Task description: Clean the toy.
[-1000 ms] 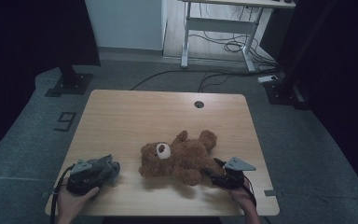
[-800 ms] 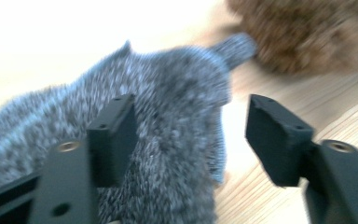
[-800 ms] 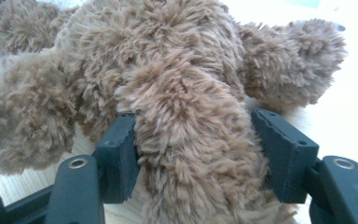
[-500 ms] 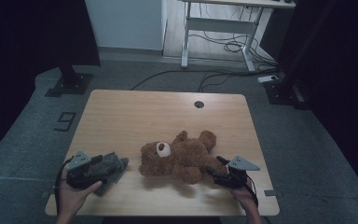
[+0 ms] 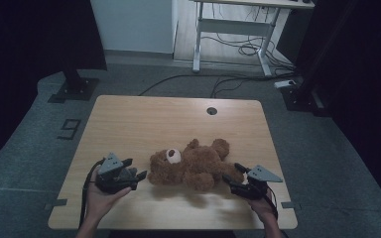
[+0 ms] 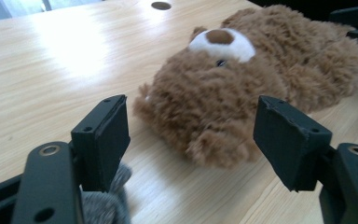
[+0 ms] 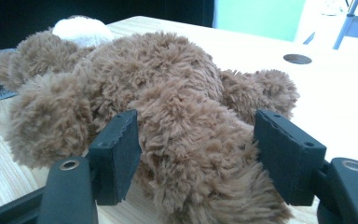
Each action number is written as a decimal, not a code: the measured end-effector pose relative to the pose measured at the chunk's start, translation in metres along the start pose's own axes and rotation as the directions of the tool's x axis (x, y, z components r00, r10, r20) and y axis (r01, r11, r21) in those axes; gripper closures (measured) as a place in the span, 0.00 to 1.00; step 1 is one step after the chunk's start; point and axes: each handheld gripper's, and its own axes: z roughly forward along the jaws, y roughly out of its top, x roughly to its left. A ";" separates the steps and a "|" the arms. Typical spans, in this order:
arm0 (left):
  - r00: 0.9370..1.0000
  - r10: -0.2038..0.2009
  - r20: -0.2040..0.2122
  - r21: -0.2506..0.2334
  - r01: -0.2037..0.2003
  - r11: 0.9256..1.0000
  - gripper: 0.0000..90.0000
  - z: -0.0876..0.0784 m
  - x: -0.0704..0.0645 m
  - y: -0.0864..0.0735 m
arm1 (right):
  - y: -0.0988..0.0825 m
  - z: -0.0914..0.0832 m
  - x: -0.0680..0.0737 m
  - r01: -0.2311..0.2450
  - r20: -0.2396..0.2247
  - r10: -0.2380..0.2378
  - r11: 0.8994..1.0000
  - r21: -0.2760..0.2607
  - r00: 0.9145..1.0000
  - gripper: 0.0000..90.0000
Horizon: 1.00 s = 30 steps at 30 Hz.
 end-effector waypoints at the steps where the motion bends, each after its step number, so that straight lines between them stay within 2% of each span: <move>1: 1.000 0.005 0.005 -0.001 -0.005 1.000 0.30 0.002 -0.002 0.001 | 0.001 -0.001 0.001 0.001 0.001 -0.001 1.000 -0.001 1.000 0.35; 8: 0.999 0.025 0.029 0.032 -0.026 0.999 0.30 0.006 -0.006 -0.003 | 0.008 -0.012 0.005 0.018 0.008 -0.018 1.000 -0.024 1.000 0.34; 14: 1.000 0.013 0.024 0.032 -0.013 0.999 0.31 -0.005 -0.003 -0.013 | 0.008 -0.024 0.010 0.019 0.019 -0.019 0.999 -0.039 1.000 0.33; 19: 1.000 -0.003 0.020 0.034 0.003 0.999 0.31 -0.014 -0.001 -0.021 | -0.002 -0.035 0.012 -0.001 0.027 0.003 0.999 -0.047 1.000 0.32; 24: 1.000 -0.006 0.010 0.041 0.005 0.999 0.31 -0.019 0.002 -0.026 | -0.011 -0.044 0.008 -0.022 0.026 0.024 0.998 -0.050 0.999 0.31; 30: 1.000 -0.015 0.009 0.048 0.014 0.999 0.31 -0.018 0.005 -0.030 | -0.015 -0.050 -0.001 -0.041 0.032 0.043 0.998 -0.056 0.999 0.30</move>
